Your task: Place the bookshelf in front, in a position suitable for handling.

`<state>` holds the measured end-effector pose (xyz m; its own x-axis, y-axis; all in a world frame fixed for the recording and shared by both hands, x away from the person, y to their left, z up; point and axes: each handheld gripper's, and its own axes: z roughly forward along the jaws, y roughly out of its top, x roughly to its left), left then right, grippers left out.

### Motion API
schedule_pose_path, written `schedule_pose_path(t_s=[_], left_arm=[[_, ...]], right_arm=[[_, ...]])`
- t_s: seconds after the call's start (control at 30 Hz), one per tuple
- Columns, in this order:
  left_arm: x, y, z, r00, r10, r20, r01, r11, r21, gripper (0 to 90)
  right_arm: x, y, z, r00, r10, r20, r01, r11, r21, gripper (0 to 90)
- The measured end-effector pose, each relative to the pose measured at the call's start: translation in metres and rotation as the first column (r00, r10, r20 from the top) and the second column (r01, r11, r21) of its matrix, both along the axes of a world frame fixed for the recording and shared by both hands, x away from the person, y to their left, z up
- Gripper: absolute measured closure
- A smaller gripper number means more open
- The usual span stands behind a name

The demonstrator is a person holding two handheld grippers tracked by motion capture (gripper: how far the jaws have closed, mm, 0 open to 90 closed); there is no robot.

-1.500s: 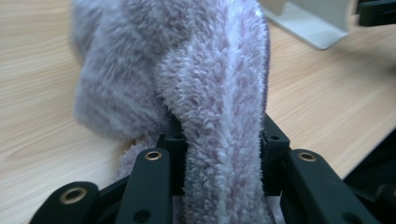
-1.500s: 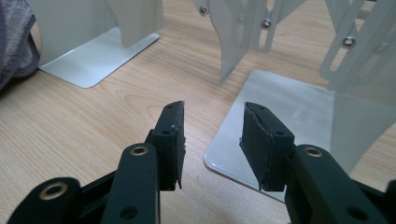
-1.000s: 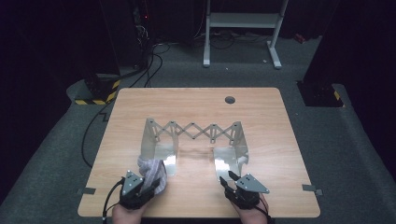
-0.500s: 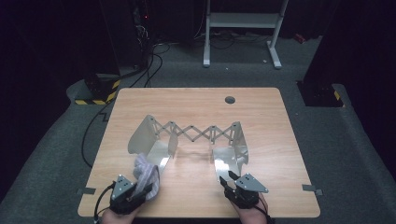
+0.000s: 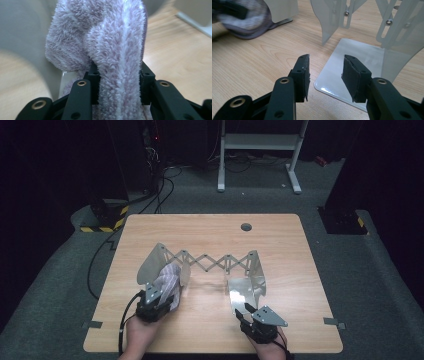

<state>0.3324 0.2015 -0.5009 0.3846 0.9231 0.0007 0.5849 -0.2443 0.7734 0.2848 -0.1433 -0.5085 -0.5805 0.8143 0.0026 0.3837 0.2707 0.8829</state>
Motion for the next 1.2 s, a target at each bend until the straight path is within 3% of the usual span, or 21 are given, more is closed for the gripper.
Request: schedule_pose_path(t_s=[0.07,0.1,0.27,0.37,0.43,0.53,0.6,0.67,0.7,0.8,0.97,1.1,1.2], left_arm=[[0.014,-0.006,-0.004,0.9998,0.005,-0.020,-0.004,0.9996,0.029,64.4],[0.019,-0.009,-0.004,0.9996,0.001,-0.029,-0.001,0.9999,0.015,64.4],[0.031,-0.016,0.004,0.9999,0.012,-0.008,-0.012,0.9997,0.023,64.5],[0.034,-0.015,0.024,0.9991,0.018,0.038,-0.018,0.9997,0.018,64.8],[0.034,-0.016,0.039,0.9973,0.008,0.074,-0.011,0.9992,0.039,65.2],[0.032,-0.014,0.070,0.9887,0.001,0.150,-0.008,0.9989,0.045,65.7],[0.029,-0.013,0.090,0.9779,-0.003,0.209,-0.007,0.9988,0.048,65.7],[0.029,-0.011,0.102,0.9727,0.001,0.232,-0.010,0.9992,0.038,65.7],[0.031,-0.011,0.102,0.9733,0.001,0.229,-0.011,0.9990,0.043,65.7],[0.034,-0.014,0.082,0.9810,-0.009,0.194,-0.006,0.9967,0.081,65.8],[0.039,-0.018,0.027,0.9979,0.002,0.065,-0.008,0.9954,0.095,65.9],[0.040,-0.017,-0.003,0.9998,0.009,-0.015,-0.008,0.9944,0.105,65.9],[0.038,-0.014,-0.004,0.9998,0.015,-0.011,-0.014,0.9957,0.091,65.9]], right_arm=[[0.000,-0.001,0.000,1.0000,-0.001,0.000,0.001,1.0000,0.003,56.9],[0.000,-0.001,0.000,1.0000,-0.002,-0.001,0.002,1.0000,0.003,56.8],[0.000,-0.003,0.000,1.0000,-0.001,-0.002,0.001,1.0000,0.005,56.5],[0.000,-0.004,0.000,1.0000,-0.001,-0.001,0.001,1.0000,0.007,56.4],[0.000,-0.004,0.000,1.0000,0.000,0.001,0.000,1.0000,0.007,56.3],[-0.001,-0.003,0.001,1.0000,0.000,0.001,0.000,1.0000,0.009,56.2],[-0.001,-0.003,0.001,1.0000,0.003,0.006,-0.003,1.0000,0.005,56.1],[-0.001,-0.003,0.001,1.0000,0.002,0.005,-0.002,1.0000,0.007,56.1],[-0.001,-0.003,0.001,1.0000,0.002,0.003,-0.002,1.0000,0.008,56.1],[-0.001,-0.002,0.001,1.0000,0.005,0.002,-0.005,1.0000,0.005,56.1],[-0.001,-0.002,0.000,1.0000,0.006,0.003,-0.006,1.0000,0.001,56.0],[-0.001,-0.003,0.000,1.0000,0.006,0.002,-0.006,1.0000,0.003,55.9],[-0.001,-0.003,0.001,1.0000,0.005,0.002,-0.005,1.0000,0.004,55.9]])
